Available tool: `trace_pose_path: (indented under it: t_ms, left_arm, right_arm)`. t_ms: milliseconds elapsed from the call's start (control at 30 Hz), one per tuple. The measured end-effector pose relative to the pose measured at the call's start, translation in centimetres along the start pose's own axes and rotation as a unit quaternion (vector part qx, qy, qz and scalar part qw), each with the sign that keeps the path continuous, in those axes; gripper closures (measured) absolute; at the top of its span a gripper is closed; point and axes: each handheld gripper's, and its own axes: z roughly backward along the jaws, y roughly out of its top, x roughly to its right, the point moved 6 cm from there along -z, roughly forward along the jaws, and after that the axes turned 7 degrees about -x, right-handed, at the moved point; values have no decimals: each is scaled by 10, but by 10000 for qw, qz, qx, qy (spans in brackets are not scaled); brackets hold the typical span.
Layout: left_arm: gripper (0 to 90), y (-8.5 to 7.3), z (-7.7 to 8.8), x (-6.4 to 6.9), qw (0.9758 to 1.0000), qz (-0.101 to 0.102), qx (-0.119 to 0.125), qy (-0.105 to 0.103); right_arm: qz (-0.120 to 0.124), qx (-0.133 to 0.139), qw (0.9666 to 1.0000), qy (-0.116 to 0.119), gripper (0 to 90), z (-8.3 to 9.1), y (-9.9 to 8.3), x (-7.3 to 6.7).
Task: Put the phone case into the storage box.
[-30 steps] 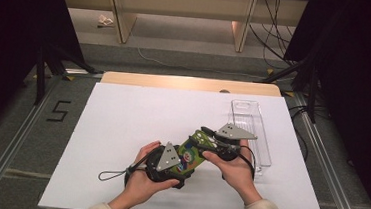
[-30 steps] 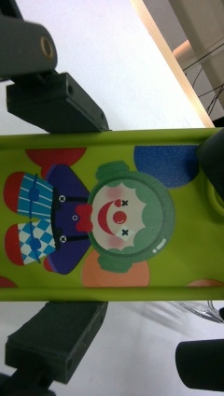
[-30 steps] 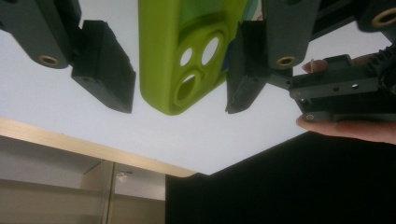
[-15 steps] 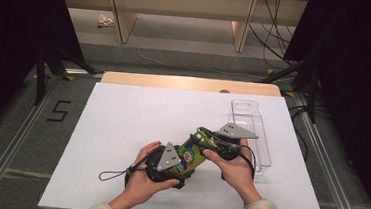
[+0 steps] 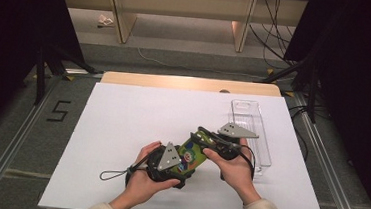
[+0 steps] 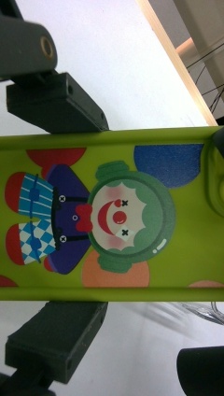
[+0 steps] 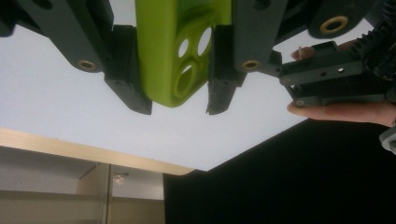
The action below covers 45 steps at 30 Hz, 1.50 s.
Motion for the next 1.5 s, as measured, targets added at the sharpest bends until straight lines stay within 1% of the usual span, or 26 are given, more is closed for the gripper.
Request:
trace_pose_path:
  t_ms: [167, 233, 367, 567, 667, 767, 900, 933, 967, 1000, 1033, 1100, 1200, 1233, 1300, 1333, 1400, 1500]
  left_arm:
    - [162, 0, -1, 0, 10000, -10, -20, 21]
    - [162, -1, -2, 0, 10000, -7, -34, 20]
    - [162, -1, -2, 0, 10000, -26, -38, 30]
    - [161, -1, -3, 0, 10000, -60, -51, 42]
    - [160, -1, -5, 1, 9999, -101, -30, 60]
    - [157, 0, -6, 1, 9999, -121, -4, 31]
    - [142, -2, -6, -2, 9999, 40, 19, -157]
    - [137, -3, -6, -3, 9998, 52, 1, -189]
    - [138, -3, -5, -6, 9999, 33, -11, -137]
    - [143, -4, -4, -8, 9999, 59, 9, -152]
    - [142, -4, -2, -10, 9997, 107, 31, -223]
    - [131, -5, 0, -14, 9995, 176, 60, -244]
    - [131, -5, 4, -19, 9989, 266, 142, -356]
    - [133, -5, 5, -20, 9987, 281, 156, -383]
    - [139, -6, 6, -22, 9984, 322, 199, -409]
    - [144, -6, 7, -23, 9984, 333, 204, -411]
    - [152, -6, 7, -24, 9982, 347, 211, -435]
    - [154, -7, 7, -24, 9982, 331, 204, -454]
  right_arm:
    - [-51, 64, 10000, 47, 645, 1, 1, -1]
    - [-97, 76, 9999, 115, 665, 1, 2, -2]
    - [-125, 111, 9997, 155, 679, 2, 2, -2]
    - [-214, 203, 9990, 323, 730, 4, 5, -5]
    - [-194, 242, 9985, 444, 757, 6, 7, -9]
    - [-118, 252, 9985, 476, 768, 8, 8, -11]
    - [-8, 311, 9979, 567, 773, 11, 11, -16]
    - [21, 298, 9979, 573, 773, 12, 12, -17]
    - [56, 306, 9978, 580, 776, 13, 13, -17]
    - [165, 288, 9983, 470, 776, 15, 14, -16]
    - [288, 288, 9985, 362, 776, 16, 15, -14]
    - [268, 279, 9985, 397, 775, 19, 17, -11]
    - [444, 202, 9982, 350, 776, 24, 19, -7]
    - [512, 150, 9978, 392, 775, 25, 20, -7]
    - [598, 136, 9973, 409, 776, 28, 21, -6]
    - [672, 63, 9968, 426, 775, 29, 22, -5]
    - [803, -18, 9954, 520, 775, 32, 23, -6]
    - [937, -123, 9933, 668, 775, 34, 23, -7]
